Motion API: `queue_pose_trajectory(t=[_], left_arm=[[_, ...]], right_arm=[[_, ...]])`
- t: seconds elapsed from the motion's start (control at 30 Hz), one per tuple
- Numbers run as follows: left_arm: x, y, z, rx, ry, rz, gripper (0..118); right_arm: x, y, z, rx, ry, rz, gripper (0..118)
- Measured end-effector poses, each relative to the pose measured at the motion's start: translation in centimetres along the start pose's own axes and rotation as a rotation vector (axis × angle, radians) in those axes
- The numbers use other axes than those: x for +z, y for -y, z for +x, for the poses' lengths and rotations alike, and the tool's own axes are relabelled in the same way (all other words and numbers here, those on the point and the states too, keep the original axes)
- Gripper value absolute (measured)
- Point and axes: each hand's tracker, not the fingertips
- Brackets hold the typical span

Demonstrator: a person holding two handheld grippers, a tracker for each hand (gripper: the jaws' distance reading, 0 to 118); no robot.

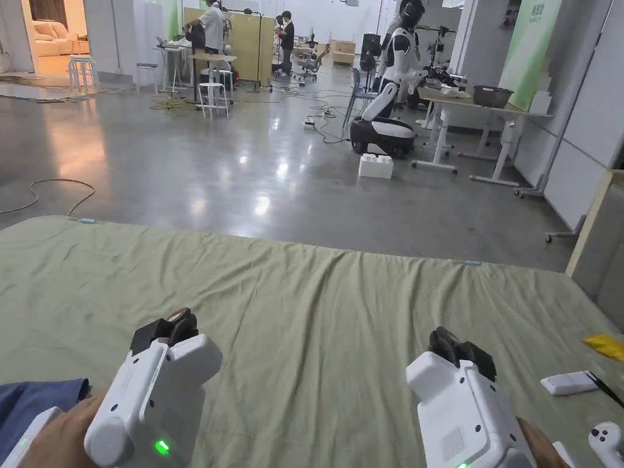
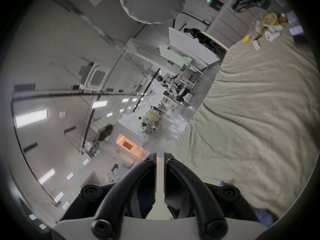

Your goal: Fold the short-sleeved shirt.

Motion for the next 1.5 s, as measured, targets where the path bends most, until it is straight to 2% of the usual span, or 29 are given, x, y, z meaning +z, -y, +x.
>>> queue_pose_trajectory(t=[0.2, 0.3, 0.4, 0.47, 0.5, 0.57, 0.6, 0.8, 0.9, 1.07, 1.27, 1.3, 1.37, 1.4, 1.43, 1.5], left_arm=[[-0.3, 0.8, -2.5, 0.626, 0.05, -0.058, 8], [-0.1, 1.6, -4.2, 1.064, 0.097, -0.031, 8], [0.4, 1.8, -4.7, 1.256, 0.07, -0.01, 8], [0.5, 1.9, -4.9, 1.312, 0.086, 0.001, 8], [0.5, 1.9, -4.7, 1.336, 0.086, 0.001, 8], [0.7, 1.8, -5.0, 1.309, 0.083, 0.026, 8], [0.8, 1.7, -5.0, 1.273, 0.068, 0.022, 8], [1.5, 3.8, -5.3, 1.11, 0.085, -0.07, 8], [1.7, 6.7, -5.7, 1.085, 0.117, -0.216, 8], [1.7, 14.0, -5.8, 1.137, 0.145, -0.477, 8], [0.8, 22.2, -5.1, 1.118, 0.26, -0.772, 10], [0.5, 23.4, -4.6, 1.096, 0.269, -0.802, 21], [0.0, 25.4, -3.4, 1.042, 0.306, -0.863, 85], [-0.1, 26.1, -2.8, 1.006, 0.304, -0.892, 110], [-0.1, 26.7, -2.2, 0.974, 0.312, -0.908, 118], [-0.2, 27.6, -1.7, 0.959, 0.324, -0.904, 118]], right_arm=[[0.0, 0.3, 1.9, -0.476, 0.025, -0.067, 6], [0.0, 1.2, 2.7, -0.812, 0.028, -0.115, 6], [0.0, 3.0, 2.2, -1.214, 0.004, -0.238, 6], [0.5, 3.2, 2.2, -1.272, 0.073, -0.255, 6], [0.7, 3.3, 2.3, -1.283, 0.091, -0.242, 6], [0.8, 3.2, 2.3, -1.216, 0.101, -0.223, 6], [0.9, 2.8, 2.2, -1.183, 0.089, -0.219, 6], [1.0, 2.4, 2.4, -1.125, 0.073, -0.189, 6], [0.9, 2.4, 2.0, -1.102, 0.06, -0.186, 6], [0.5, 2.3, 0.6, -1.093, 0.017, -0.207, 6], [0.1, 2.2, -1.1, -1.073, -0.025, -0.232, 6], [0.1, 2.2, -1.4, -1.074, -0.028, -0.24, 6], [0.2, 2.0, -1.8, -1.065, -0.028, -0.239, 6], [0.3, 2.0, -2.0, -1.056, -0.033, -0.239, 6], [0.3, 1.9, -2.2, -1.048, -0.04, -0.24, 6], [0.3, 1.7, -2.7, -1.033, -0.045, -0.238, 6]])
